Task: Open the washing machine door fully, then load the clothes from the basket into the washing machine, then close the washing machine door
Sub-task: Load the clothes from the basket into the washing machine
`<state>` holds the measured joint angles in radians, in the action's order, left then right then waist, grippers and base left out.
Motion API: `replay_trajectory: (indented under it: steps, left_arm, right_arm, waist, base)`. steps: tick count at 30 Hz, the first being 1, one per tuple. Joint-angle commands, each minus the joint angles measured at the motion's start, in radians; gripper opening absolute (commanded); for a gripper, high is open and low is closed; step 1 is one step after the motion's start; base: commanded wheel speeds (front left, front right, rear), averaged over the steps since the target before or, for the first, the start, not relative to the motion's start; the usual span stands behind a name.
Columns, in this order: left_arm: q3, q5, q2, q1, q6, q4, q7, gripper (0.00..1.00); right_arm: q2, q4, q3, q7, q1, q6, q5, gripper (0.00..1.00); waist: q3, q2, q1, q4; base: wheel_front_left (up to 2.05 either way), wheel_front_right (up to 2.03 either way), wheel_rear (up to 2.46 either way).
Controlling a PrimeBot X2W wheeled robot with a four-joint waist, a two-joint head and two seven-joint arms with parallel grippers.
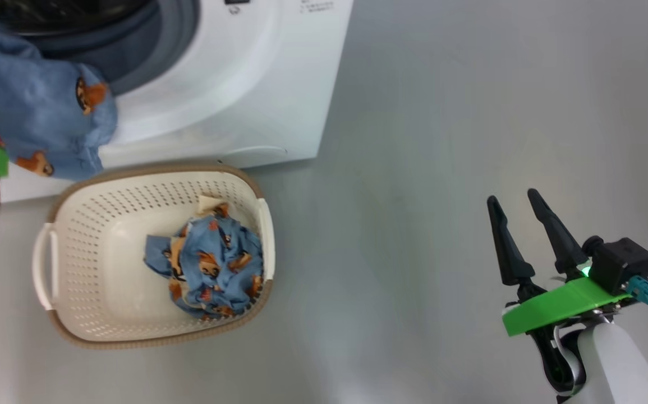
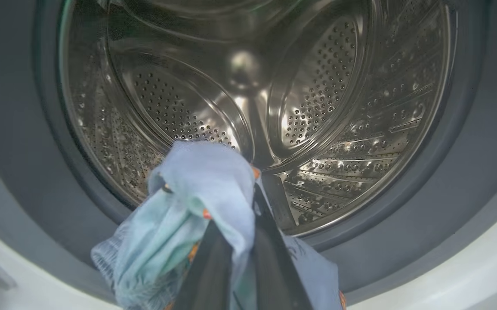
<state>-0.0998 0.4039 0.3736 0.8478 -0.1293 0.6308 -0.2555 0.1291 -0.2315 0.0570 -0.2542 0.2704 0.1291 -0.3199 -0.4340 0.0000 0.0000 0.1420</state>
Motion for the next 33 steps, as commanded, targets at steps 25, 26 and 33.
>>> replay_trajectory:
  steps: [25, 26, 33]
  left_arm:
    - [-0.083, -0.015, 0.191, 0.480, 0.028, 0.086, -0.006, 0.00]
    - [-0.057, -0.033, 0.190, 0.471, 0.030, 0.053, -0.006, 0.00]
    - [0.023, -0.106, 0.158, 0.380, 0.021, 0.061, -0.006, 1.00]
  right_arm:
    - [-0.047, 0.040, 0.074, -0.008, 0.086, 0.002, 0.001, 1.00]
    - [-0.049, 0.041, 0.076, -0.008, 0.088, 0.002, 0.001, 1.00]
    - [-0.058, 0.035, 0.089, -0.008, 0.086, 0.002, 0.000, 1.00]
  waist:
    - [-0.185, 0.0000, 0.0000, 0.133]
    - [-0.188, 0.0000, 0.0000, 0.134]
    - [-0.183, 0.0000, 0.0000, 0.135]
  base:
    - [0.00, 0.00, 0.00]
    - [0.00, 0.00, 0.00]
    - [0.00, 0.00, 0.00]
